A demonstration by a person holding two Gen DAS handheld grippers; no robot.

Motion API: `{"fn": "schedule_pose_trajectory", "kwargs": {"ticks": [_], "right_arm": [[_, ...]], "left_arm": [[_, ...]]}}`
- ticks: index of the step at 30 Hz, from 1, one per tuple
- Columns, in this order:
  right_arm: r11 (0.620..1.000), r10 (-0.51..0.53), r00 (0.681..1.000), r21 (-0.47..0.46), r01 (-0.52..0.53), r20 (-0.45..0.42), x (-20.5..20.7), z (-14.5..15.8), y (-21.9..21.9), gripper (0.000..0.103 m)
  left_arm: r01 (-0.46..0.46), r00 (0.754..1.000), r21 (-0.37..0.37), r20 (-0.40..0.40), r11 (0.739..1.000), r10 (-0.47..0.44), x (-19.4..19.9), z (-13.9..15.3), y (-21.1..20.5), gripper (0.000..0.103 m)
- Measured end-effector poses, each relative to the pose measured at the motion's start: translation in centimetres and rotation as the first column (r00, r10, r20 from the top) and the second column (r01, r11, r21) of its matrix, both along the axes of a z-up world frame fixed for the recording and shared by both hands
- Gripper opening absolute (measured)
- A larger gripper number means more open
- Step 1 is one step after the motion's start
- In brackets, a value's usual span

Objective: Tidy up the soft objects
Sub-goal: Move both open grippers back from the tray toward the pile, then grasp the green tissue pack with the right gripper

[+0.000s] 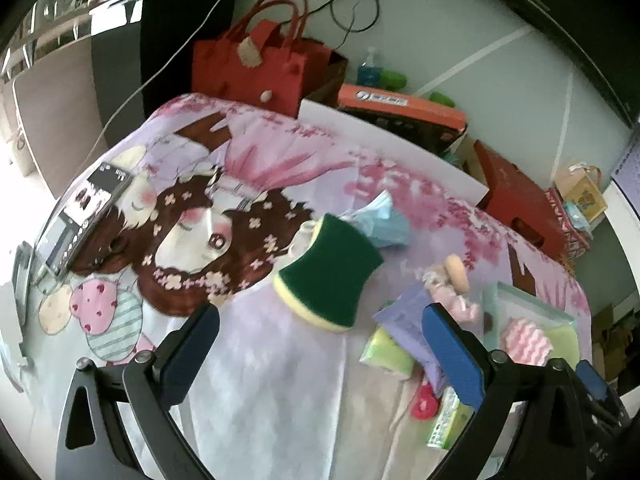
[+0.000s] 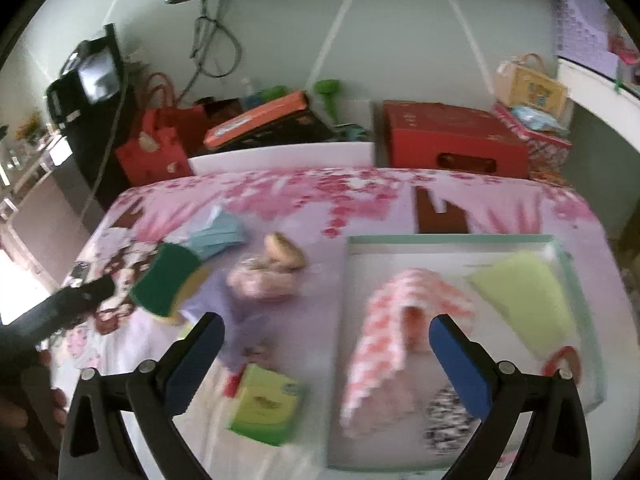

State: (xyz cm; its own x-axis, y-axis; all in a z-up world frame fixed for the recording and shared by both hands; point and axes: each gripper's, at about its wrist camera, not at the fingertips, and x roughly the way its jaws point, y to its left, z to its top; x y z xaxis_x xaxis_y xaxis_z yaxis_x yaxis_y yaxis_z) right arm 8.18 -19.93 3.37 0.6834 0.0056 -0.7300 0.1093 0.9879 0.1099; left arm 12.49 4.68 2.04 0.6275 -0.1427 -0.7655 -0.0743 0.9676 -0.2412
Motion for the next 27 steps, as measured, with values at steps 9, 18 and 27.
{"fn": "schedule_pose_trajectory", "kwargs": {"ticks": [9,18,27], "right_arm": [[0.995,0.094,0.990,0.023,-0.092,-0.103,0.4,-3.2,3.1,0.103],[0.989,0.151,0.962,0.030,-0.148,-0.228,-0.1,-6.4,4.3,0.103],[0.977,0.209,0.954,0.077,-0.197,-0.213,-0.6,-6.5,5.3,0.103]], "left_arm": [[0.007,0.997,-0.070,-0.074,0.998,-0.012,-0.1,-1.5,0.8,0.101],[0.045,0.992,-0.016,-0.120,0.999,-0.046,-0.1,-2.1,0.2,0.101],[0.048,0.991,-0.007,-0.125,0.999,-0.049,-0.1,-2.2,0.1,0.101]]}}
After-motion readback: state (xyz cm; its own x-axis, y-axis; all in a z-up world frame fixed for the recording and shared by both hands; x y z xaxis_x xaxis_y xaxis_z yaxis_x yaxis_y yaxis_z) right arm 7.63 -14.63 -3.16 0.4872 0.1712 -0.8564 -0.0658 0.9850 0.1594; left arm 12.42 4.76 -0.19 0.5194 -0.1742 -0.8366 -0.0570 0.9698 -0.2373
